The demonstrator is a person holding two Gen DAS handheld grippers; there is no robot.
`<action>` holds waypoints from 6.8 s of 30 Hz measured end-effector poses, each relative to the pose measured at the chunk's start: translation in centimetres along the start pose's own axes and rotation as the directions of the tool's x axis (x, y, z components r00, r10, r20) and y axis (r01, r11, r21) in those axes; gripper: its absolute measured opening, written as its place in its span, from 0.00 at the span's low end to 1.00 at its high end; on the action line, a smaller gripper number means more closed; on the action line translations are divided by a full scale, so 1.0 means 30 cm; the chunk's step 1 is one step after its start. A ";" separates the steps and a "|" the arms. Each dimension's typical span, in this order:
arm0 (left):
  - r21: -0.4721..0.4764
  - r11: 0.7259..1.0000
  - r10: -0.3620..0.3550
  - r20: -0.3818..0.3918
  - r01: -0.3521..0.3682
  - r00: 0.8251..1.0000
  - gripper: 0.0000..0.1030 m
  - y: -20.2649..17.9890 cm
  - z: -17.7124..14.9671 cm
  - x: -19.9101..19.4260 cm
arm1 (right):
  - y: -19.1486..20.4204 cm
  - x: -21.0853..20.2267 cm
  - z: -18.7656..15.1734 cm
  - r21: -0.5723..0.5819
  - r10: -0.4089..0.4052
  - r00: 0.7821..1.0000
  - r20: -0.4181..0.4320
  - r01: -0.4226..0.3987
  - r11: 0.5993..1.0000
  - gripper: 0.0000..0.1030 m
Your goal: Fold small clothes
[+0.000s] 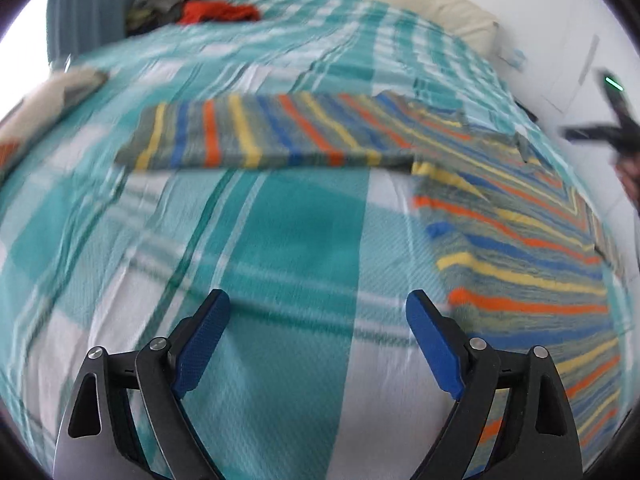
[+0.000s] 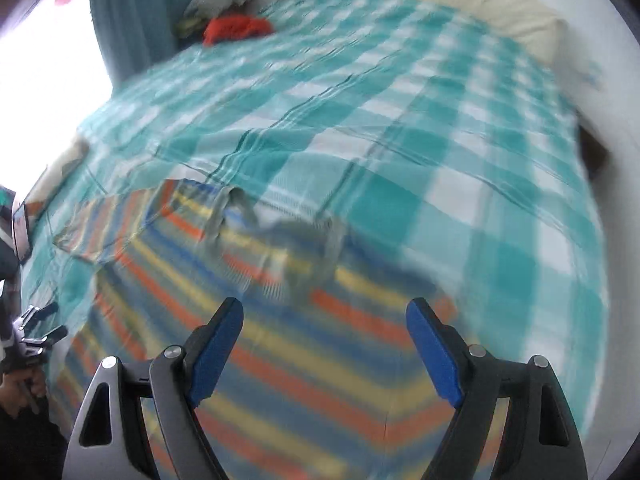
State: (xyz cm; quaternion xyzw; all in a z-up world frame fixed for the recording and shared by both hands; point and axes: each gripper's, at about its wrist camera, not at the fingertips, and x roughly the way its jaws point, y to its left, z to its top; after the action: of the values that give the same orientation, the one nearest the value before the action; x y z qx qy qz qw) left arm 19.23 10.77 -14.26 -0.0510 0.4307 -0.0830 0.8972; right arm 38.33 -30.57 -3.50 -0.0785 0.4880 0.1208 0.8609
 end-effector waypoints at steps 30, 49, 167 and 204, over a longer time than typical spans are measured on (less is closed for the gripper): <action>0.057 0.997 0.045 -0.042 -0.043 0.998 0.93 -0.039 0.032 0.092 | 0.354 0.536 0.301 -0.293 0.033 0.978 -0.207 -0.094 0.951 0.10; -0.076 0.995 -0.052 0.100 0.060 0.994 0.93 -0.003 0.001 -0.162 | 0.311 -0.124 -0.574 0.052 0.018 1.000 -0.017 -0.017 0.999 0.57; -0.198 0.980 -0.020 -0.012 0.017 1.000 0.97 0.023 -0.130 -0.197 | -0.060 -0.193 -0.368 0.505 0.220 0.947 0.235 -0.312 0.804 0.57; 0.038 0.994 0.111 -0.108 -0.107 0.988 0.99 -0.102 -0.208 -0.103 | 0.211 -0.341 -1.153 0.467 -0.186 0.980 0.068 0.134 0.874 0.44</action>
State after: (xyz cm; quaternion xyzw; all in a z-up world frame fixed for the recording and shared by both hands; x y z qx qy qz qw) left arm 12.13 8.26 -15.29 -0.0085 0.4801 -0.0434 0.8761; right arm 3.07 -34.61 -12.51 0.0943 0.4462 -0.0659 0.8875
